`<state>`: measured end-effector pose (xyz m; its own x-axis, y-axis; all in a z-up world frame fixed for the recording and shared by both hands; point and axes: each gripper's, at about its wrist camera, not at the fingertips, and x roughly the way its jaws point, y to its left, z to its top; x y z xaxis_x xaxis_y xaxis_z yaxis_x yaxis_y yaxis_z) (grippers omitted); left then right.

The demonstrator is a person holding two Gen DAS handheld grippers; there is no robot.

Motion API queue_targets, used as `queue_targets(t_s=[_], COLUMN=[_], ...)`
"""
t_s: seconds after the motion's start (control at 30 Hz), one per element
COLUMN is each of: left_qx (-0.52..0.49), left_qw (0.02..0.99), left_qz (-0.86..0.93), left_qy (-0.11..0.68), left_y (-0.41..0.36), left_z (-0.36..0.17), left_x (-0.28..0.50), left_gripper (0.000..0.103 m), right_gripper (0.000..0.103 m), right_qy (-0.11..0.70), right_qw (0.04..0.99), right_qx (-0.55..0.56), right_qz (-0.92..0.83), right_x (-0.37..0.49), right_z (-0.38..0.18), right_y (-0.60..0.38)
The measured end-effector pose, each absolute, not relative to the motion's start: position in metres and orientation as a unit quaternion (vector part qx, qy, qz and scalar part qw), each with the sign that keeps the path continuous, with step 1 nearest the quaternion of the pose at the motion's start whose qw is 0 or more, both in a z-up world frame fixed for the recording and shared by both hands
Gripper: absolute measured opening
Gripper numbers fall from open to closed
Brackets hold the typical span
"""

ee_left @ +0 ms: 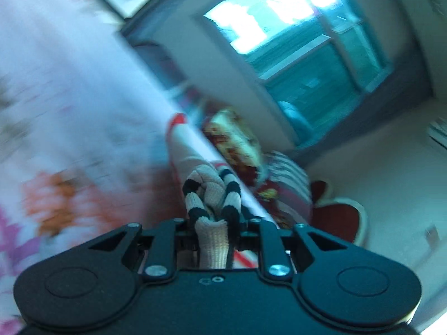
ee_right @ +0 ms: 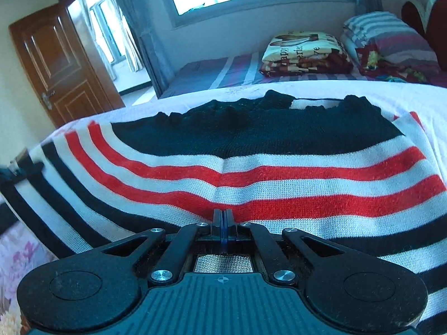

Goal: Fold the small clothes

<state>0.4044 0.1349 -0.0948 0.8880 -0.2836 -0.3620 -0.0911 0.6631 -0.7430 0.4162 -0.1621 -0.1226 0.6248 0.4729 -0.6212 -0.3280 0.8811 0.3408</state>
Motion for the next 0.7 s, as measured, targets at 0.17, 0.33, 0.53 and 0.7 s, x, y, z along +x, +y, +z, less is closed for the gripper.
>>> queue_targets(t_s=[0.17, 0.33, 0.53, 0.7], left_qx=[-0.333, -0.279, -0.196, -0.195], left_qw=[0.904, 0.893, 0.869, 0.877], left_qz=[-0.130, -0.188, -0.212, -0.262], left_qy=[0.235, 0.299, 0.402, 0.353], left_y=[0.074, -0.006, -0.096, -0.102], left_z=[-0.050, -0.050, -0.115, -0.088], left_x=[0.421, 0.448, 0.471, 0.448], left_gripper=[0.018, 0.019, 0.041, 0.067], right_gripper=[0.000, 0.000, 0.079, 0.090], right_qy=[0.371, 0.331, 0.340, 0.298], right_qw=[0.894, 0.905, 0.879, 0.864], right_qx=[0.120, 0.201, 0.318, 0.381], right_qz=[0.223, 0.175, 0.107, 0.139], right_x=[0.417, 0.402, 0.378, 0.358], right_z=[-0.122, -0.108, -0.104, -0.085], right_y=[-0.166, -0.222, -0.340, -0.380])
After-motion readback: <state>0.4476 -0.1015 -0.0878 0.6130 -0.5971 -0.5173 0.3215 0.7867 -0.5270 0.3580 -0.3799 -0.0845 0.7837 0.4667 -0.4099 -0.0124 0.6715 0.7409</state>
